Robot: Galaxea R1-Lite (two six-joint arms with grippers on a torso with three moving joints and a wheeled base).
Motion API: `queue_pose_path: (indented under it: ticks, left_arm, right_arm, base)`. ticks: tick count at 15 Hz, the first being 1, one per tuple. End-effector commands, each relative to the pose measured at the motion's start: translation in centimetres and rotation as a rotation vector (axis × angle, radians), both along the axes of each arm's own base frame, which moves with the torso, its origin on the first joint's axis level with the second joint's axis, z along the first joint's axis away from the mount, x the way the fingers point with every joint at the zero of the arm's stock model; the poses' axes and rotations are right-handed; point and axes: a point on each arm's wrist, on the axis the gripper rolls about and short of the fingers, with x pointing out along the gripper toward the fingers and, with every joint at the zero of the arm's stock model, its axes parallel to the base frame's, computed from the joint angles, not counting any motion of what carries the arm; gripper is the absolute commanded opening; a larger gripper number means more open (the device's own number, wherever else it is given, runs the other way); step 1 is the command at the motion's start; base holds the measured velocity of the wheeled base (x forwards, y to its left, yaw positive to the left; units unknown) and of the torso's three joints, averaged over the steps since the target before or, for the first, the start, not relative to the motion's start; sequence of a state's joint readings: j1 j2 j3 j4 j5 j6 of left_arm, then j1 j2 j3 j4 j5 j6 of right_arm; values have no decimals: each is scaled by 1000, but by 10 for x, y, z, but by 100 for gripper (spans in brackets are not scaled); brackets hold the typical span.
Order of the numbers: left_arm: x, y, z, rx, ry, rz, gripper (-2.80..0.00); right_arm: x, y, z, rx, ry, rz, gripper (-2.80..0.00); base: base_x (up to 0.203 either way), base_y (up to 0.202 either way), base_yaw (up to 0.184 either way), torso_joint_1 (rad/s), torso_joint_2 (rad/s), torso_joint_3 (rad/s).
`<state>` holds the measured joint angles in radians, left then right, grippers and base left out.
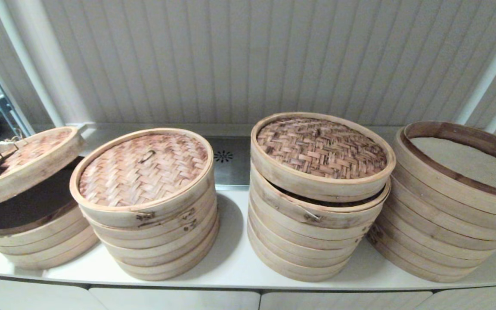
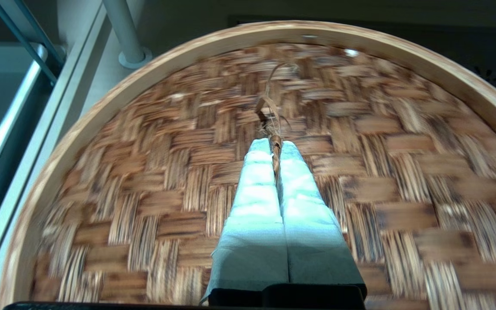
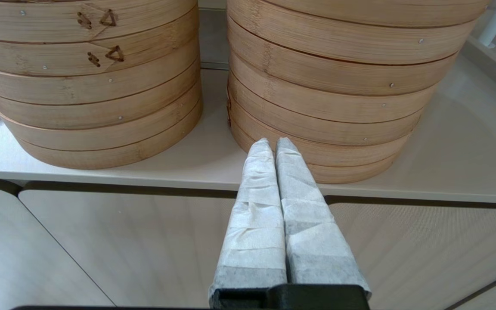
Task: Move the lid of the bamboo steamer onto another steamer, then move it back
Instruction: Put the steamer
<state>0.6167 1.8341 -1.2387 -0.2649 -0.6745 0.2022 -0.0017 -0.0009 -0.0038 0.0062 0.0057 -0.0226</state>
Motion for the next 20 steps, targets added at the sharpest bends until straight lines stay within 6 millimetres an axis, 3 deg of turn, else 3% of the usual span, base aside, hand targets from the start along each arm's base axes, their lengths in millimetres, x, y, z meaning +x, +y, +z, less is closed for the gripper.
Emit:
queue_pose_path:
  ticks: [1, 13, 16, 20]
  left_arm:
    - [-4, -3, 10, 7, -26, 1, -280]
    - [-12, -10, 45, -32, -115, 21, -280]
    - [-9, -27, 54, -70, -124, -16, -280]
    - [1, -67, 62, -61, -119, -35, -280]
  right_arm:
    - [0, 0, 0, 0, -3, 1, -280]
    - [0, 0, 0, 0, -3, 1, -280]
    - [0, 0, 0, 0, -3, 1, -280]
    - [0, 0, 0, 0, -1, 1, -280]
  base:
    - [0, 0, 0, 0, 0, 0]
    - [0, 0, 0, 0, 0, 0]
    - [0, 0, 0, 0, 0, 0]
    - [0, 0, 0, 0, 0, 0]
